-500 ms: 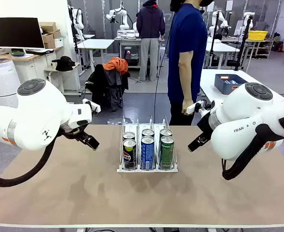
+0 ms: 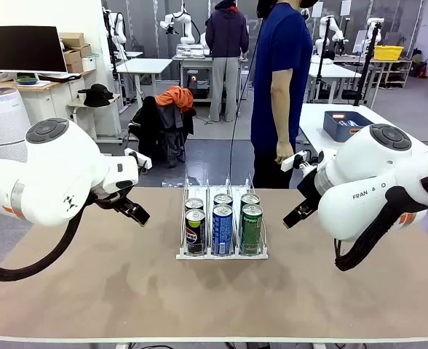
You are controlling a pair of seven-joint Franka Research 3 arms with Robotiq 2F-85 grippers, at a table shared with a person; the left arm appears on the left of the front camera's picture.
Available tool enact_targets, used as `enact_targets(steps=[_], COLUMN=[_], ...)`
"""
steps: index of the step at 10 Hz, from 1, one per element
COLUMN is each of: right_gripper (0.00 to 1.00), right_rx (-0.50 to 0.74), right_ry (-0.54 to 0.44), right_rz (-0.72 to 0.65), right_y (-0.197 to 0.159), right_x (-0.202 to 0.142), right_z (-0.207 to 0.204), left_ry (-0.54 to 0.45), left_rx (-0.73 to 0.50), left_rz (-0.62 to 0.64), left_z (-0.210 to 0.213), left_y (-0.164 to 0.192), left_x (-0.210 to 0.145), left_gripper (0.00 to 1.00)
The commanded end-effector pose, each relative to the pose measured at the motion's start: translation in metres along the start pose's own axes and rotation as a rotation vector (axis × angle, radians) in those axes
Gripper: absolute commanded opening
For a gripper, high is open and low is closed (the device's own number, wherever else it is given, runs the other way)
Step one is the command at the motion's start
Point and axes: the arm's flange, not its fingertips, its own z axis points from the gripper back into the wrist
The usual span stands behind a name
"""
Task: Fill the beverage cans into the dispenser.
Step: Pick up the Sprite handed by the human.
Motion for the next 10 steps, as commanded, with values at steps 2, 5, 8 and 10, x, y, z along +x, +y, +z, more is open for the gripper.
enact_targets(steps=[2,5,8,10], right_gripper=[1.00,1.00,1.00,1.00], right_rx=[0.000,0.000,0.000,0.000], right_ry=[0.000,0.000,0.000,0.000], right_rz=[-0.001,-0.001,-0.001,0.000], right_y=[-0.0001,-0.0001,-0.0001,0.0000], right_x=[0.0000,0.0000,0.0000,0.0000], right_z=[0.0000,0.0000,0.0000,0.0000], left_ry=[0.000,0.000,0.000,0.000], left_rx=[0.000,0.000,0.000,0.000], left_rz=[0.001,0.001,0.001,0.000], left_z=[0.0000,0.0000,0.0000,0.0000], left_y=[0.0004,0.0004,0.0004,-0.0001], left_x=[-0.0002,-0.0002,-0.0002,0.0000], left_gripper=[1.00,1.00,1.00,1.00])
